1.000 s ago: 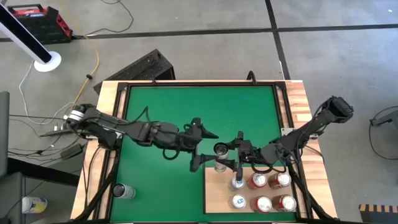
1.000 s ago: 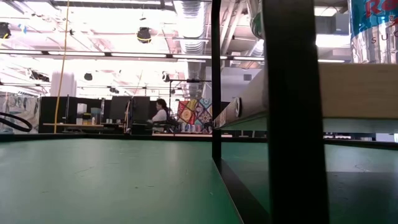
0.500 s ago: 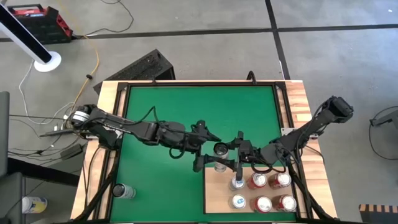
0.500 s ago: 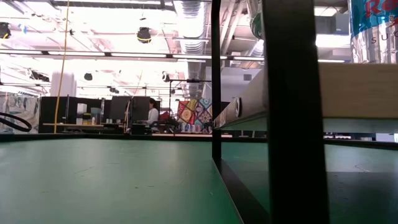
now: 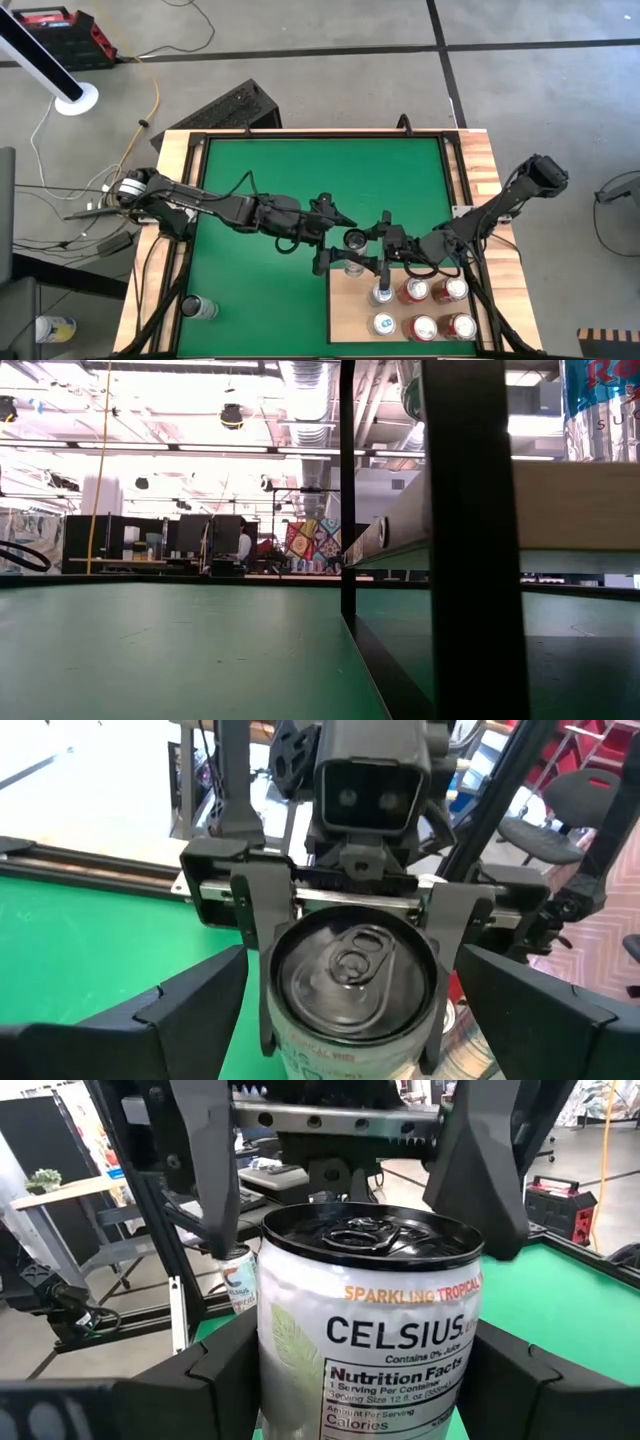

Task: Place canned beverage on shelf
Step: Put the top white yellow soda can on the shelf

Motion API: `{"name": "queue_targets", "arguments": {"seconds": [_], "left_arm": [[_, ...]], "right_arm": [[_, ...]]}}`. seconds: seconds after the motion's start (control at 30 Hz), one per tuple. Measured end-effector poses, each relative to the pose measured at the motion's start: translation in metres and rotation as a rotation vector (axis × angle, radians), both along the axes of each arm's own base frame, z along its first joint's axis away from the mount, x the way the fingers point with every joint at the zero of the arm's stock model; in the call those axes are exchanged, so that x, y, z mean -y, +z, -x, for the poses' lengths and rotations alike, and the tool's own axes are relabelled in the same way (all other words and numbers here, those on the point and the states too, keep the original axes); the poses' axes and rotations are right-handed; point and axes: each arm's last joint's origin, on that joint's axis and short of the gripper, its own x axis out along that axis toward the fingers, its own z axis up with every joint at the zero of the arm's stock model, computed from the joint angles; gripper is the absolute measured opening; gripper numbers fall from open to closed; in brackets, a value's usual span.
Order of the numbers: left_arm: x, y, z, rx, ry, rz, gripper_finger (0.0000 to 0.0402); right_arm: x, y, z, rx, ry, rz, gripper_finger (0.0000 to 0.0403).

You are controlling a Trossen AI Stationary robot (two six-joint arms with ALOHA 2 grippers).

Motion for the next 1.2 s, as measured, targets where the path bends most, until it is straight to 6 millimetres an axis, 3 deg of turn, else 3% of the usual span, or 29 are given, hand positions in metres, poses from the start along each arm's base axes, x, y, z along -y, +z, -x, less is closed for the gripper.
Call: {"name": "queue_targets", "arguments": {"seconds": [0.33,0.7,0.97,1.2], "left_arm": [[-0.0010,-0.0011,0.0000,-0.013,0.009,0.013,0.0337],[-0.0046,-0.0010,-0.0005,-0.015,0.008,0.029,0.0234],[-0.0047,-0.0010,-0.0005,-0.015,0.010,0.029,0.0231],[-0.0052,-0.0011,-0.0006,-0.015,0.018,0.023,0.0231]], "right_arm": [[0.0002,0.0011,-0.0002,0.008,0.000,0.012,0.0277],[0.0003,0.0007,-0.0002,0.005,-0.002,0.010,0.0277],[0.0003,0.0007,-0.0002,0.005,-0.002,0.010,0.0279],[0.0006,0.0011,-0.0004,0.012,-0.005,-0.036,0.0343]]}}
